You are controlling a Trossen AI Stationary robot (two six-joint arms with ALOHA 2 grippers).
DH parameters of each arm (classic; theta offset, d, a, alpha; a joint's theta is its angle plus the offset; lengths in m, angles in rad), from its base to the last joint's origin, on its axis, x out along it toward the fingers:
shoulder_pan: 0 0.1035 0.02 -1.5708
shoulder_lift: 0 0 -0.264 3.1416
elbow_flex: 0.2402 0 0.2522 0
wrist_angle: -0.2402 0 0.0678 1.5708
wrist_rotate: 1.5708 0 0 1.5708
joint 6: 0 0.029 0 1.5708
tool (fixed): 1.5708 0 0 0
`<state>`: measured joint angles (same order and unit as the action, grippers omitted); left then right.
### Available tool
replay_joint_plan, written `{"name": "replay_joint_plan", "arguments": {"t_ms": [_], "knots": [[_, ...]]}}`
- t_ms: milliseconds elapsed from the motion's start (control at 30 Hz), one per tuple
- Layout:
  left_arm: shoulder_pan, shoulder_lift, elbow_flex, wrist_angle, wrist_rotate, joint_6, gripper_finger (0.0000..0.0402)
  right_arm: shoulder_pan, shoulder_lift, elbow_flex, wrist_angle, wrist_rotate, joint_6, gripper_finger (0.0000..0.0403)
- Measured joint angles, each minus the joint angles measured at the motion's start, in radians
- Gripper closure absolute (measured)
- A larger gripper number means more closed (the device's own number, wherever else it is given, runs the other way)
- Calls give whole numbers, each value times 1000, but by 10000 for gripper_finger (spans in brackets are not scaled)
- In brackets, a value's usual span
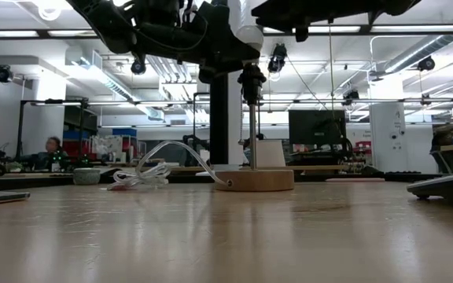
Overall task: Screw lightbulb
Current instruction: Insert the lightbulb into the lamp
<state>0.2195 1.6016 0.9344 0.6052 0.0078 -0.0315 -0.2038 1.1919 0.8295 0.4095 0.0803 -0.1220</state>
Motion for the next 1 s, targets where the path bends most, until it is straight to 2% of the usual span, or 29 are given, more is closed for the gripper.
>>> {"name": "replay_joint_plan", "arguments": {"t_ms": [267,433,1000], "knots": [[0,0,0,0,0,-4,228,-12,7,0,1,-11,-11,343],[0,0,0,0,0,-4,228,-11,31,1,1,-54,-11,392],[-2,-3,0,-6,1,-13,228,-11,38,5,-73,-52,16,402]]}}
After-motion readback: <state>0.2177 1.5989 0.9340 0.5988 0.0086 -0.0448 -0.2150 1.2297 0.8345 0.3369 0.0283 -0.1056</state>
